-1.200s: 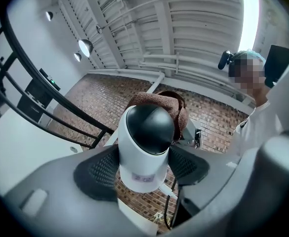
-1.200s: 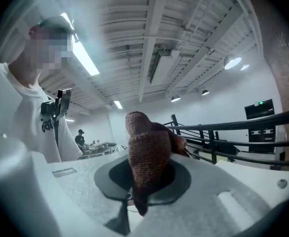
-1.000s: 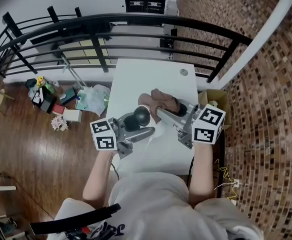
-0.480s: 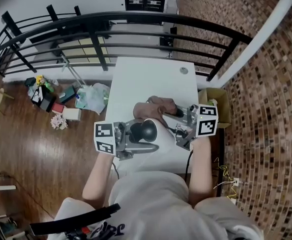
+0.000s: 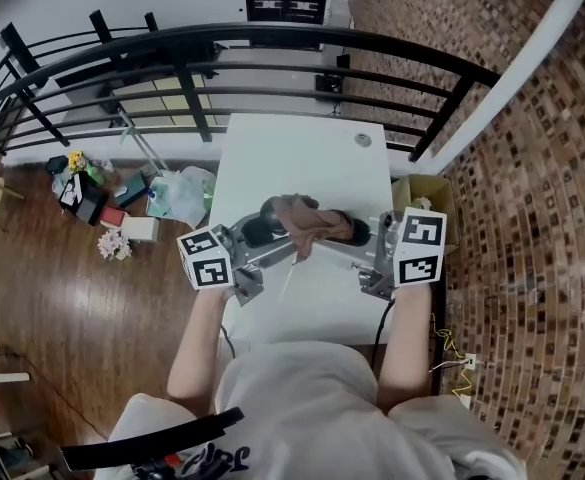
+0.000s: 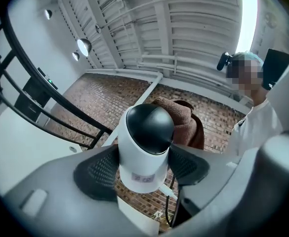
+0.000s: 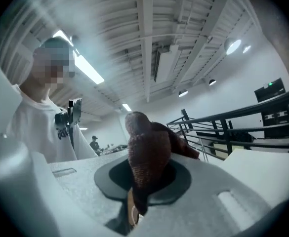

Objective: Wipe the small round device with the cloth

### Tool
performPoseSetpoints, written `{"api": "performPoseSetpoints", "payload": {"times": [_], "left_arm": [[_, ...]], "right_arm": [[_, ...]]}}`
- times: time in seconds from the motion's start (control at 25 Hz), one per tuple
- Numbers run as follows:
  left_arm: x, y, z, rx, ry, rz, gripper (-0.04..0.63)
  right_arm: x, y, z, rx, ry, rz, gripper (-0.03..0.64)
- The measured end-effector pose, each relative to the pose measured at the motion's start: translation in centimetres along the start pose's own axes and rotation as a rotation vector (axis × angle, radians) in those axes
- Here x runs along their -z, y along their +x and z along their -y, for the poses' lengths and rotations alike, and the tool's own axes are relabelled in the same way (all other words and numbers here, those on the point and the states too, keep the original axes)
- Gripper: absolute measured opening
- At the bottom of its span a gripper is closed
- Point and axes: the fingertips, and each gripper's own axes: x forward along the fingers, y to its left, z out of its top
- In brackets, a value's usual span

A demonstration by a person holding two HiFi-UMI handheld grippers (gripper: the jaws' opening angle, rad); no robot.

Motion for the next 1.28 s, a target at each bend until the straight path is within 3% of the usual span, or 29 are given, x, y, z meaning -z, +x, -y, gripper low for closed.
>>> {"api": "performPoseSetpoints", "payload": {"times": [0.08, 0.24, 0.36, 0.44, 0.56, 0.8, 1.0, 1.16, 1.28], "left_arm": [[0.1, 0.3, 0.7, 0.022, 0.009, -0.016, 0.337], [0.2, 0.8, 1.9, 0.069, 0.001, -0.02, 0.337], [0.4, 0.2, 3.9, 0.161, 0.026, -0.029, 0.337], [0.6, -0.3, 5.7, 0.252, 0.057, -0.044, 0.337], [1.0, -0.8, 7.7, 0.357, 0.102, -0.072, 0.339], [1.6, -1.2, 9.4, 0.441, 0.116, -0.084, 0.339], [1.9, -0.8, 8.3, 0.384, 0.116, -0.079, 0.339], [0.4, -1.8, 4.4, 0.247, 0.053, 0.007, 0.339], [-0.8, -2.3, 1.6, 0.124, -0.023, 0.074, 0.337]], "right_arm": [[0.7, 0.6, 0.3, 0.016, 0.004, -0.026, 0.029], [-0.6, -1.3, 2.2, 0.11, 0.018, 0.044, 0.029], [-0.4, -2.3, 4.0, 0.188, 0.057, 0.063, 0.029], [0.4, -2.1, 4.3, 0.144, 0.108, 0.078, 0.029], [1.4, -1.6, 3.6, 0.01, 0.183, 0.108, 0.029], [2.9, -0.5, 3.5, -0.082, 0.258, 0.114, 0.029], [2.9, -1.3, 4.4, -0.027, 0.251, 0.133, 0.029], [-0.2, -3.2, 3.5, 0.025, 0.141, 0.178, 0.029], [-2.1, -3.2, 1.0, 0.004, 0.035, 0.153, 0.029]]}}
